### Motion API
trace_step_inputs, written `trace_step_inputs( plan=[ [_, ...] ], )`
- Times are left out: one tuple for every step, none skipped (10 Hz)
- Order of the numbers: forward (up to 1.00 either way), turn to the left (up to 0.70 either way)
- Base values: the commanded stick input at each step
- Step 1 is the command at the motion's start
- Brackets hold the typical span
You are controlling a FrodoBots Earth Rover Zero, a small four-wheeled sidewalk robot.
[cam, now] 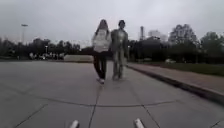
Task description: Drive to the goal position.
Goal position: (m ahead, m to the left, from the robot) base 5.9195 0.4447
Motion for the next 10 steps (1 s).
trace_step_inputs(
  plan=[
    [0.01, -0.05],
    [0.0, -0.05],
    [0.0, -0.05],
    [0.0, -0.05],
    [0.0, -0.05],
    [0.0, -0.05],
    [0.0, -0.05],
    [0.0, -0.05],
    [0.0, -0.05],
    [0.0, -0.05]
  ],
)
